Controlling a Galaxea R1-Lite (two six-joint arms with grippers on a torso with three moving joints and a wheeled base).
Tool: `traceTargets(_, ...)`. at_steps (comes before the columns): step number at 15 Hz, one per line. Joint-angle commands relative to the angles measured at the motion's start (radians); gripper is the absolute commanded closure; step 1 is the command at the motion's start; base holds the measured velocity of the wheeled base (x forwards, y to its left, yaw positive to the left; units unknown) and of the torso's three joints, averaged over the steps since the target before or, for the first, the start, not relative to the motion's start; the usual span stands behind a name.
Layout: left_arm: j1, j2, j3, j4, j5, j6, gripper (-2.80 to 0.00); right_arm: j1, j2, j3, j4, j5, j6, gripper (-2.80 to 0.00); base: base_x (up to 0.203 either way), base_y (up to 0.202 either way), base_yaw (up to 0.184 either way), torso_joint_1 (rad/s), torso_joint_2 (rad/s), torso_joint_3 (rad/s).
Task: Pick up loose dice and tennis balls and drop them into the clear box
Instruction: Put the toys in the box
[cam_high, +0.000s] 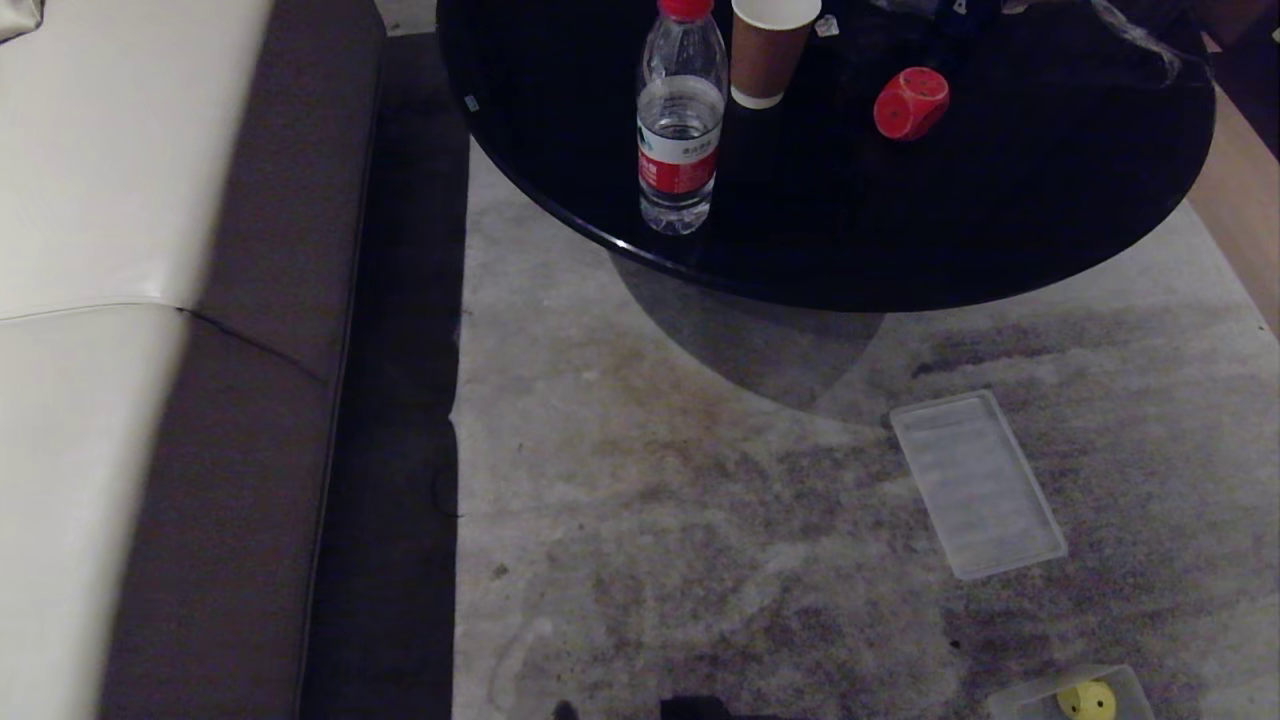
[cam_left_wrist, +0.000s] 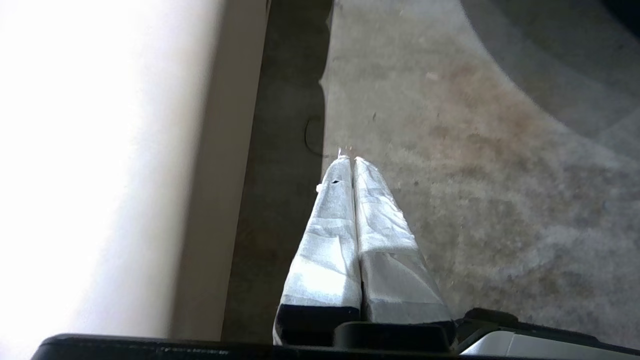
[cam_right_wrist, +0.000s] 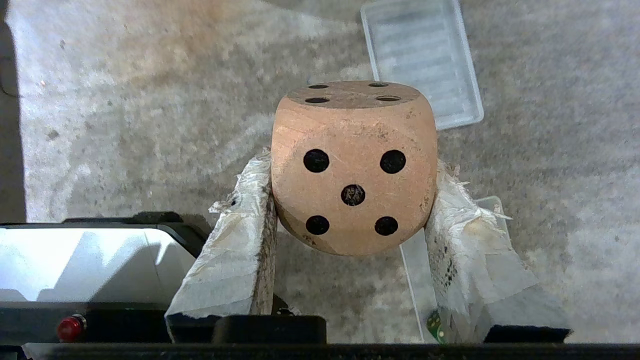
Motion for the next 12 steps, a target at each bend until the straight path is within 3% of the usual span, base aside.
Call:
traceTargets(1, 0.0, 0.001, 0.0, -0.001, 0.001, -0.001, 0.0, 0.0, 0.002, 0.0, 0.002, 0.001, -0.001, 0.0, 0.0, 0.0, 0.0, 0.002, 0.0, 0.201)
traceTargets(12, 0.0, 0.001, 0.0, -0.001, 0.001, -0.001, 0.0, 0.0, 0.002, 0.0, 0.002, 0.001, 0.0, 0.0, 0.0, 0.0, 0.0, 0.003, 0.0, 0.204)
